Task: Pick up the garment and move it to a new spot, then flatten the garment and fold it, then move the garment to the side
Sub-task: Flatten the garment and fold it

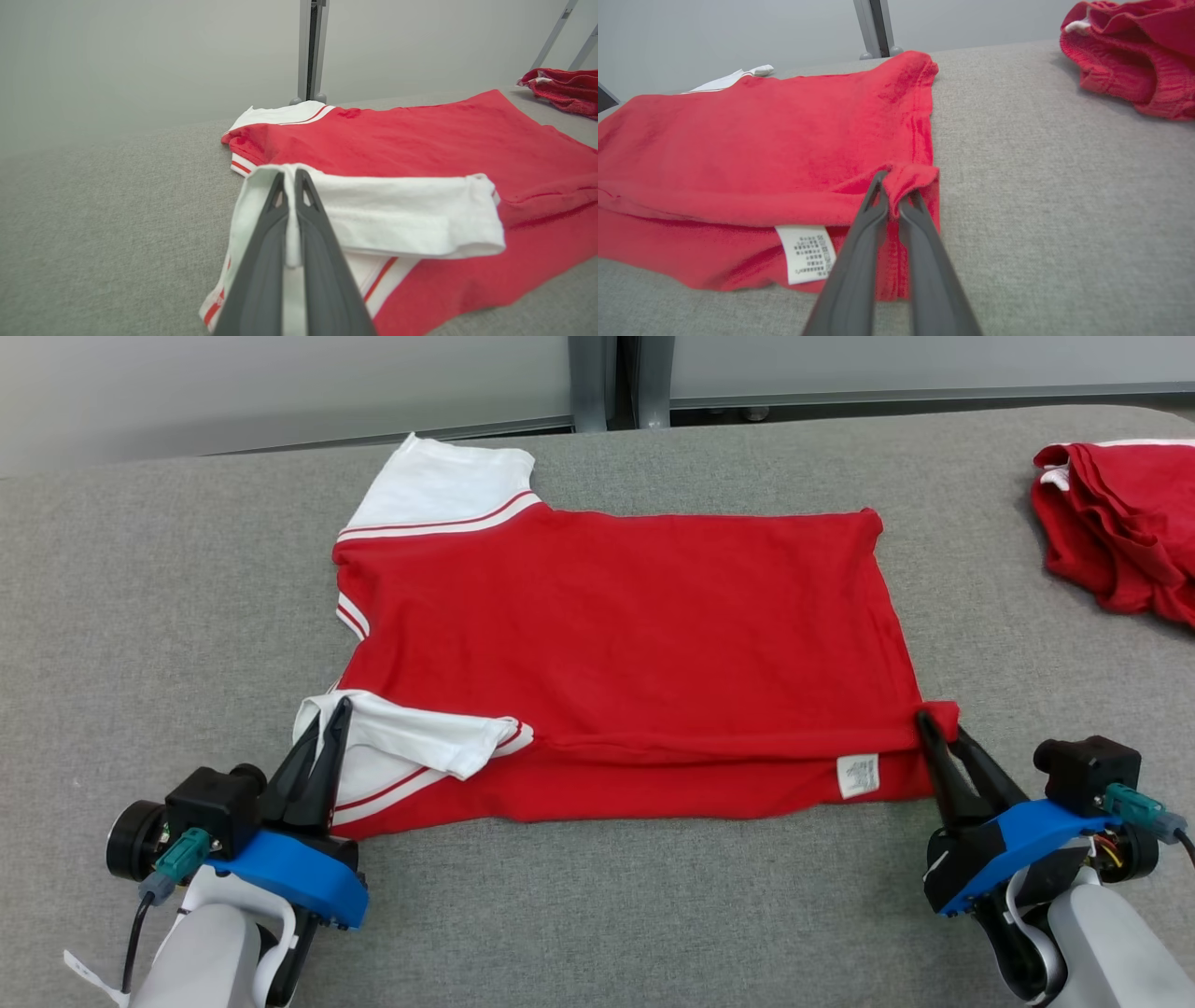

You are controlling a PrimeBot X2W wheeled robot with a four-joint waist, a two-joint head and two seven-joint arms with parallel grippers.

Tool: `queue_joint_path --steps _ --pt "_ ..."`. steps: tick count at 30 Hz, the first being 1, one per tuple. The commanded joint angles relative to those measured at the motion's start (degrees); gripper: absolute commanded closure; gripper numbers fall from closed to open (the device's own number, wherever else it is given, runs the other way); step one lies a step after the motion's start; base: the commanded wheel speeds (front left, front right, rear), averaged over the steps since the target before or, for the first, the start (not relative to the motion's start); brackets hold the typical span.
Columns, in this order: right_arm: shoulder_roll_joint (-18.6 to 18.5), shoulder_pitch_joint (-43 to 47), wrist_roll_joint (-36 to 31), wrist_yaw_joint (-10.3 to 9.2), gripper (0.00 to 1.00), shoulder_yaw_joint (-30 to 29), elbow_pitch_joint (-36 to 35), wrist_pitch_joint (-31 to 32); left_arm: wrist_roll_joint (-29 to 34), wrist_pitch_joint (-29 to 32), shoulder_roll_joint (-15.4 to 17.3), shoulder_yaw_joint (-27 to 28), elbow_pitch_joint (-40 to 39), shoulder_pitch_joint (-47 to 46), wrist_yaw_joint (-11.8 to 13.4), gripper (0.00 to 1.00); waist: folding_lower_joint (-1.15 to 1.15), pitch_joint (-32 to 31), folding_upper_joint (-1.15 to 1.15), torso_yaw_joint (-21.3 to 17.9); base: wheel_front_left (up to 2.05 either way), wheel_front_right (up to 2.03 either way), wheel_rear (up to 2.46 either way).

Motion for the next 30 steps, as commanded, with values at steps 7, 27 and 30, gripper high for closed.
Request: queue_joint_path --steps 7,27,30 --pt "-1.28 0.14 -1.87 -0.03 0.00 0.92 2.17 -3.76 0.63 0.03 -0.10 1.45 -0.32 1.01 -0.02 0.00 -0.01 -0.83 0.00 0.43 0.00 0.00 0.00" --pt "0.35 0.77 -7.39 -0.03 0.00 1.00 6.52 -1.98 -1.23 0.04 -1.71 2.50 4.51 6.91 -0.02 0.00 -0.01 0.18 0.00 1.05 0.00 0.00 0.00" --pt "0.86 0.05 -8.02 -0.03 0.00 1.32 8.04 -2.04 -1.39 0.04 -1.74 2.62 6.43 6.59 -0.03 0.00 -0.01 0.62 0.00 0.82 0.00 0.00 0.00"
